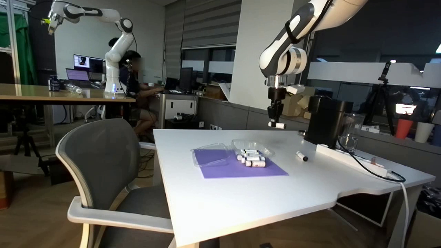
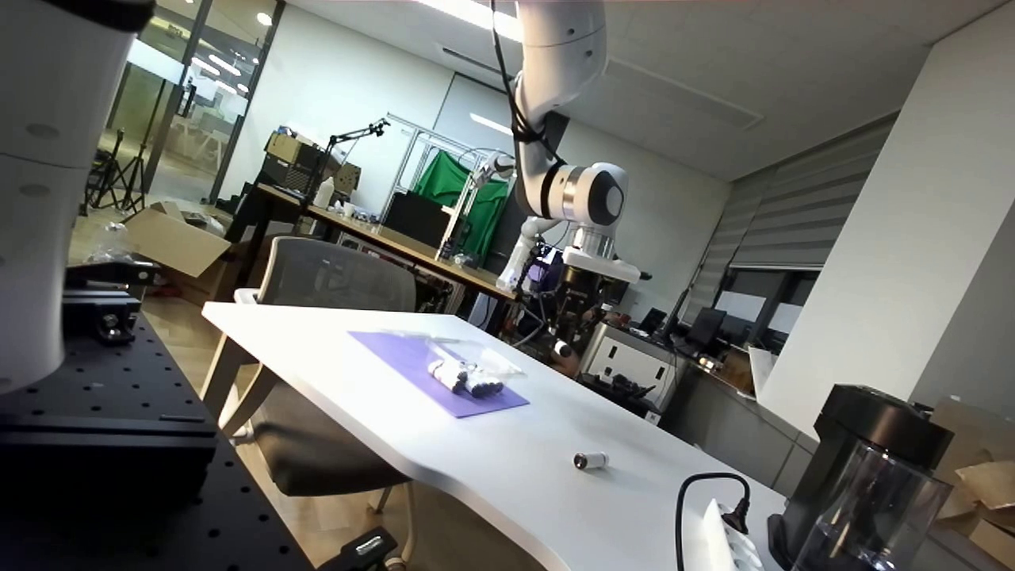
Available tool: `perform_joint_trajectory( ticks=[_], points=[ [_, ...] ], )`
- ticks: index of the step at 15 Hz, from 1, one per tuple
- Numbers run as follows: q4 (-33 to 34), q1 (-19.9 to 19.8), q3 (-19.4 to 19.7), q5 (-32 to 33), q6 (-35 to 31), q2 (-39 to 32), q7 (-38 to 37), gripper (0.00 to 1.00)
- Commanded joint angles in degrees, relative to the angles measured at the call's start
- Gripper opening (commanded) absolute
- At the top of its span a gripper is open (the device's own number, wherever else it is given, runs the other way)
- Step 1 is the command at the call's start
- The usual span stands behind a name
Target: Put the bottle close to the clear container inside it
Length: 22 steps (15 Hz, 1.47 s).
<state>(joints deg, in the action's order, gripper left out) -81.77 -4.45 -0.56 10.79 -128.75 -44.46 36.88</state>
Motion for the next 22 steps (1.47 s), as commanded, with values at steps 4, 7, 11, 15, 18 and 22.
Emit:
perform_joint_trajectory(
  ticks=[4, 7, 11, 15, 18, 22],
  points=[
    [-0.3, -0.4, -0.7, 0.7, 0.1, 0.2, 0.0, 0.27],
    [-5.7, 1.4, -1.0, 6.0, -4.4, 1.3, 6.4, 0.07],
    [-12.2, 3.0, -1.9, 11.1, -12.1, 1.7, 12.2, 0.07],
    [-16.9, 3.5, -3.3, 12.0, -18.6, 2.7, 15.6, 0.07],
    [-18.7, 3.1, -4.8, 10.9, -20.1, 3.0, 19.1, 0.07],
    [-19.7, 2.0, -6.9, 9.2, -20.3, 3.2, 23.7, 0.52]
  ],
)
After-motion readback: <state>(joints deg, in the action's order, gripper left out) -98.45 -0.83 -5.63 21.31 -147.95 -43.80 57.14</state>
